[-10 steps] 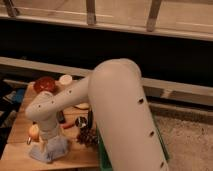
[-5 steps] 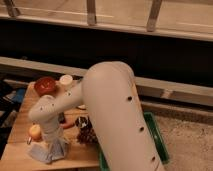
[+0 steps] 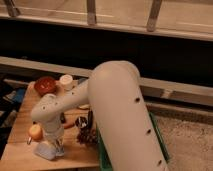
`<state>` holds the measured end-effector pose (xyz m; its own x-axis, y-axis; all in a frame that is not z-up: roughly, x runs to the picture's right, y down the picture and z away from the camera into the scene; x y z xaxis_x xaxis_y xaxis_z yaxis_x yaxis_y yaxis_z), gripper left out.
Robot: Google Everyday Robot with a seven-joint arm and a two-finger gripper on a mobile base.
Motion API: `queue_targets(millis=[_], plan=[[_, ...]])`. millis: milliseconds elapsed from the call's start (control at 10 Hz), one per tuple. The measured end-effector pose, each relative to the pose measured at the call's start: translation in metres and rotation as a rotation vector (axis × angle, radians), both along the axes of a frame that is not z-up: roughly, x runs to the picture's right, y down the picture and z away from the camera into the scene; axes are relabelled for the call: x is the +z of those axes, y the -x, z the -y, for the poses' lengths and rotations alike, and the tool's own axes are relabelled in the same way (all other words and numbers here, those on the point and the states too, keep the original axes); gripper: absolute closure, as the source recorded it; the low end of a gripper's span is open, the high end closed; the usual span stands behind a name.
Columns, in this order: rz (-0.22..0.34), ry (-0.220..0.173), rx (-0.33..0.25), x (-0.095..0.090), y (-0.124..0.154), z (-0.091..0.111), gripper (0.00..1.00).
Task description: Wipe table surface with towel
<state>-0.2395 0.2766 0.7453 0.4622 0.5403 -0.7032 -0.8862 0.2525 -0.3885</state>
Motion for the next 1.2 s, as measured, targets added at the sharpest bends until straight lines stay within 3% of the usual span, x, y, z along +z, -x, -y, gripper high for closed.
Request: queue_targets(millis=[200,400,600,800,1000,1200], plan=[[0.032,-0.052,0.035,-0.018,-0.002,0.024,1.0],[0.08,-0.13,0.116,-0.035,-0.011,0.06,1.0],[0.116,-0.211,0.2,-0.04,-0.024,0.099,1.0],[0.137,-0.268,0.237,-0.04,-0.033,0.131,1.0],[0.149,-0.257,0.22,-0.037,-0.032,0.134,1.0],[0.151,-0.209,0.184,-0.035,-0.029,0.112,1.0]])
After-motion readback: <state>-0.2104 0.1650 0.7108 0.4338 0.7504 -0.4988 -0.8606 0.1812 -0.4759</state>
